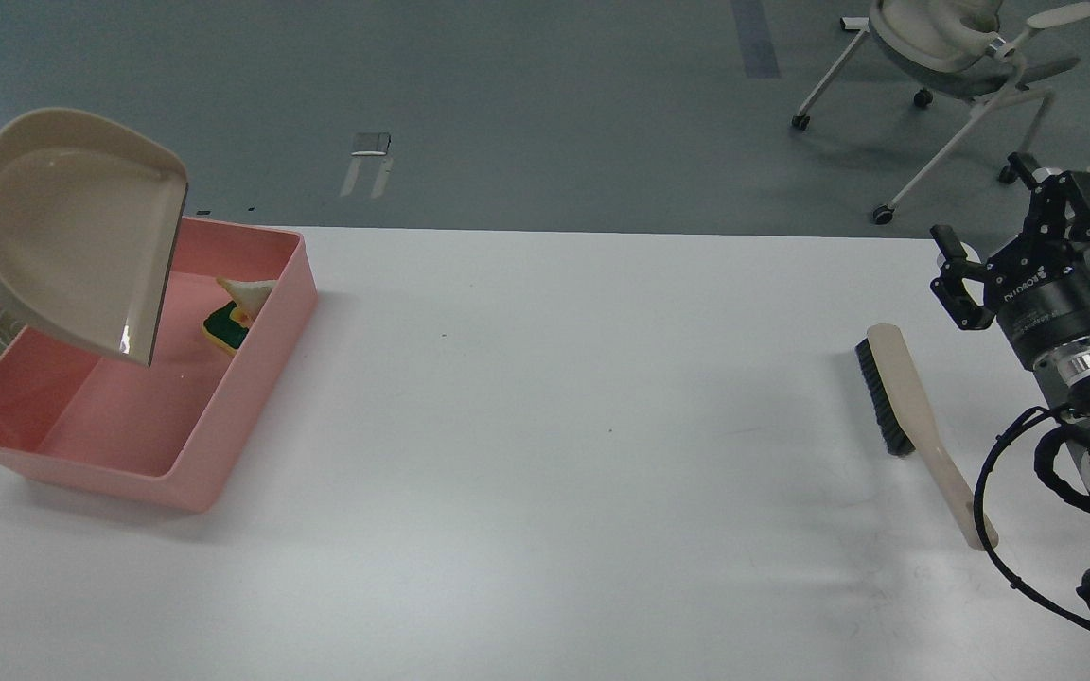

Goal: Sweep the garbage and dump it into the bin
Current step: 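Lift the dustpan with the left gripper and tip it over the pink bin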

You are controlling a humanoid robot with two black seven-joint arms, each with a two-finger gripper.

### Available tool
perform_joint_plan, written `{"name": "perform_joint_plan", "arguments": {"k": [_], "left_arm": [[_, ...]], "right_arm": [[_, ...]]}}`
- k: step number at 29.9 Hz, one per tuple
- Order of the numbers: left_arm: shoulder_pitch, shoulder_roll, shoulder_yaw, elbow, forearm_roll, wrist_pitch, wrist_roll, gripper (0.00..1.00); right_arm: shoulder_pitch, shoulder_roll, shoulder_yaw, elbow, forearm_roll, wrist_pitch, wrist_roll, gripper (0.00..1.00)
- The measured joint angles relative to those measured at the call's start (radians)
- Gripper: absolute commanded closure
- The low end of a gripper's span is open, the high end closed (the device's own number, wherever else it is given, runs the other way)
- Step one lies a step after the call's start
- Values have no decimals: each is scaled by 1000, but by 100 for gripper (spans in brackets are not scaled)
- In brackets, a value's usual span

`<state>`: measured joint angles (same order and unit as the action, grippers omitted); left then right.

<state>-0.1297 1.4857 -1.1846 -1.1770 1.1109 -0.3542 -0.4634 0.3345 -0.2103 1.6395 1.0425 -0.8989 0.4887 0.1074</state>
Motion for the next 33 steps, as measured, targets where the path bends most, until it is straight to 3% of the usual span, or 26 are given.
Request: {"name": "perform_joint_plan", "arguments": {"k": [11,22,25,33], "left_arm": [[-114,-22,-15,-84,-40,0,1,84],[-164,-195,-17,-122,-319,-7,16,84],[-179,-250,-13,-136,-333,-3,32,84],[-196,-504,6,-140,-320,20,138,84]], "right_arm": [[-10,-15,22,46,0,0,0,0],[-74,-16,75,95,0,0,0,0],[-82,-17,85,96,0,0,0,0],[-92,-27,102,97,0,0,0,0]]}}
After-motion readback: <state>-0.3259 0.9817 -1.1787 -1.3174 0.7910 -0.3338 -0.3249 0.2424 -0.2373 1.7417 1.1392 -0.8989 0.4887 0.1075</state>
